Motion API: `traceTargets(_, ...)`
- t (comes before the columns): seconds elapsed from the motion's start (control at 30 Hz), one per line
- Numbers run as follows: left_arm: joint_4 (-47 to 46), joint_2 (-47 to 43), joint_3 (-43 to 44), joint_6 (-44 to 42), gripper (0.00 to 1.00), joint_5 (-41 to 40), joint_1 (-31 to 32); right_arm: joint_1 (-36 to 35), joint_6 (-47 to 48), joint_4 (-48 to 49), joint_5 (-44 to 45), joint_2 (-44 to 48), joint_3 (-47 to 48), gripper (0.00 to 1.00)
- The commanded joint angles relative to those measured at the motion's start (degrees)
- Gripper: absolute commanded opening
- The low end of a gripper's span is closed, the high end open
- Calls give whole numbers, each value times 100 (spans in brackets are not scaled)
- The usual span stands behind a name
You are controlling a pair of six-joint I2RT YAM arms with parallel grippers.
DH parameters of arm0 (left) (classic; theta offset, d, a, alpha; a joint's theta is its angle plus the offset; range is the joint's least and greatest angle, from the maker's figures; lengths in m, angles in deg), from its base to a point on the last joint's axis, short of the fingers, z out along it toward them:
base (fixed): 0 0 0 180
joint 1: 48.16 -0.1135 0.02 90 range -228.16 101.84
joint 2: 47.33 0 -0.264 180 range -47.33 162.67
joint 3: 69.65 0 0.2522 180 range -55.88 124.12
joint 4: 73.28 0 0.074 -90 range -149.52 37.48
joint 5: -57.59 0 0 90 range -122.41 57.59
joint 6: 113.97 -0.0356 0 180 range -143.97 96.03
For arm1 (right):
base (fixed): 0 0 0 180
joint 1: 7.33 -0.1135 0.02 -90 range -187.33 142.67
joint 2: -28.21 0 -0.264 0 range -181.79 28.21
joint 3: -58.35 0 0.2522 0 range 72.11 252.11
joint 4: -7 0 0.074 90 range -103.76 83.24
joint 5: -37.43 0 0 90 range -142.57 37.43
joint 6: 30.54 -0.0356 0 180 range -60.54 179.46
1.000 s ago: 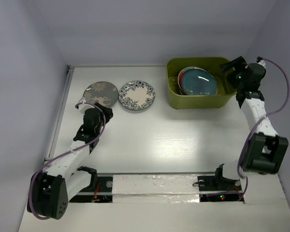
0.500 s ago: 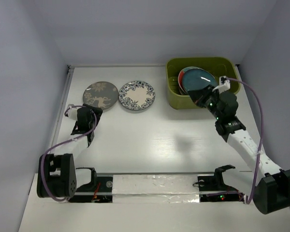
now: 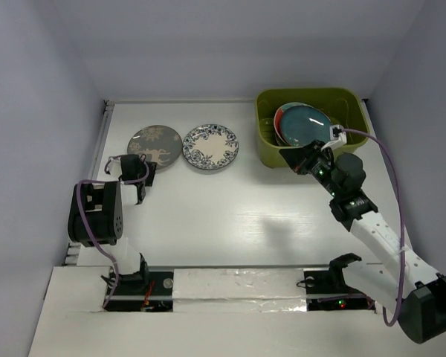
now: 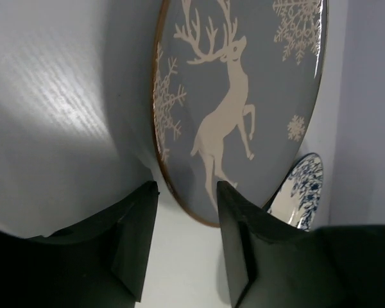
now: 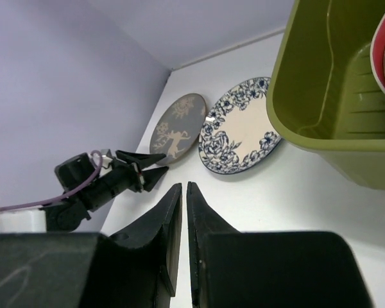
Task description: Place the plates into the plastic bin on the countertop
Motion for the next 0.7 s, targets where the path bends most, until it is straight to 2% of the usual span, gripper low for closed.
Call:
traceTargets(0.0, -442, 322, 144, 192, 37, 134, -42, -34, 122, 350, -152, 258, -52, 13)
traceTargets(0.07, -486, 507, 223, 245, 31, 108, -112, -34, 87, 350, -196, 389, -60, 13)
traceTargets(0.1, -556, 551, 223, 262, 19, 73, -113, -34, 96, 333, -205, 425, -52, 13)
traceTargets(0.17, -775, 639, 127, 306, 0, 64, -183, -34, 131, 210, -188, 487, -17, 13)
traceTargets(0.3, -1917, 464, -496, 473, 0, 441, -359, -34, 201, 69, -266, 540, -34, 16)
traceTargets(0.4, -2103, -141, -892, 465, 0, 363, -359, -86, 201, 60, -284, 496, -86, 20)
traceTargets(0.53, -2560, -1335, -1771, 403, 0, 398, -359, -604, 157, 157, -74, 215, 36, 50)
traceTargets(0.63, -2193, -2556, -2000, 80, 0, 459, -359, -1017, 175, 209, 137, -110, 281, 69)
traceTargets(0.67, -1869, -3195, -2027, -9, 0, 477, -281, -1270, 166, 262, 199, -372, 352, 71)
